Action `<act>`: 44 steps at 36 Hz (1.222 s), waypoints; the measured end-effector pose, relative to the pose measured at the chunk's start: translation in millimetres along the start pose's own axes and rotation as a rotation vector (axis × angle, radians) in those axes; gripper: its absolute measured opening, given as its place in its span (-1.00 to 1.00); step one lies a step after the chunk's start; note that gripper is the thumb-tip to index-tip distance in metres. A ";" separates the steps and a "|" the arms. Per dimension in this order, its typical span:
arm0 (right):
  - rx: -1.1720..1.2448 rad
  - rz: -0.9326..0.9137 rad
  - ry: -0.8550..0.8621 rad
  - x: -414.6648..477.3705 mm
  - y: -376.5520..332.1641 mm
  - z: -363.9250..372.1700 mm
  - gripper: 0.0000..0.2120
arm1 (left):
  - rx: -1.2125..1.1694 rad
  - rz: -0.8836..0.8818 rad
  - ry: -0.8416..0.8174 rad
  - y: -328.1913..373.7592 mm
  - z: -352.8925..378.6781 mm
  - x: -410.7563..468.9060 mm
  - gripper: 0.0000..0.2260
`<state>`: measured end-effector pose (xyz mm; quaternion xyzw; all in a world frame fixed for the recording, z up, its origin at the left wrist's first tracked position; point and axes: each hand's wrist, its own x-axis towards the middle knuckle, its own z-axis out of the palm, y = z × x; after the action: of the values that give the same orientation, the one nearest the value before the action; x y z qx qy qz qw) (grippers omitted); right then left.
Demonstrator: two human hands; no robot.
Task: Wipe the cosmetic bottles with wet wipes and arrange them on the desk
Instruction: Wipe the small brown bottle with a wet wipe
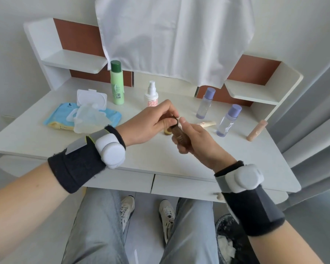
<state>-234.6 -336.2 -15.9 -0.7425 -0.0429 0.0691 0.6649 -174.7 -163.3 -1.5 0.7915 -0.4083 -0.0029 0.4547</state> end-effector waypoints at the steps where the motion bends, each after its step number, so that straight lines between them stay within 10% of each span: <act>1: 0.096 0.061 -0.065 -0.7 -2.2 -3.1 -0.57 | 0.005 0.027 -0.002 1.4 -1.7 -1.2 -0.88; 8: 0.356 0.185 -0.133 -4.7 -1.0 -11.0 -0.53 | 0.060 0.101 0.018 7.4 -3.3 2.0 -0.82; 15: -0.690 -0.384 0.316 -2.9 11.6 -0.6 -0.76 | 0.058 -0.072 0.045 0.6 0.9 4.1 -0.77; 21: -0.871 -0.592 0.396 1.3 26.2 0.2 -0.53 | -0.048 -0.204 -0.090 3.1 2.7 6.3 -0.71; 34: 0.407 0.199 0.100 -3.3 -3.3 -2.8 -0.63 | -0.001 0.049 0.033 -0.9 2.6 0.0 -0.83; 44: 0.558 0.272 0.153 -6.0 -7.8 -3.9 -0.56 | 0.505 0.362 0.142 -3.3 13.8 0.3 -0.81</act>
<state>-239.6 -340.1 -7.5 -0.5334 0.1275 0.1102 0.8289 -177.6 -172.5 -11.8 0.7921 -0.4976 0.2347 0.2644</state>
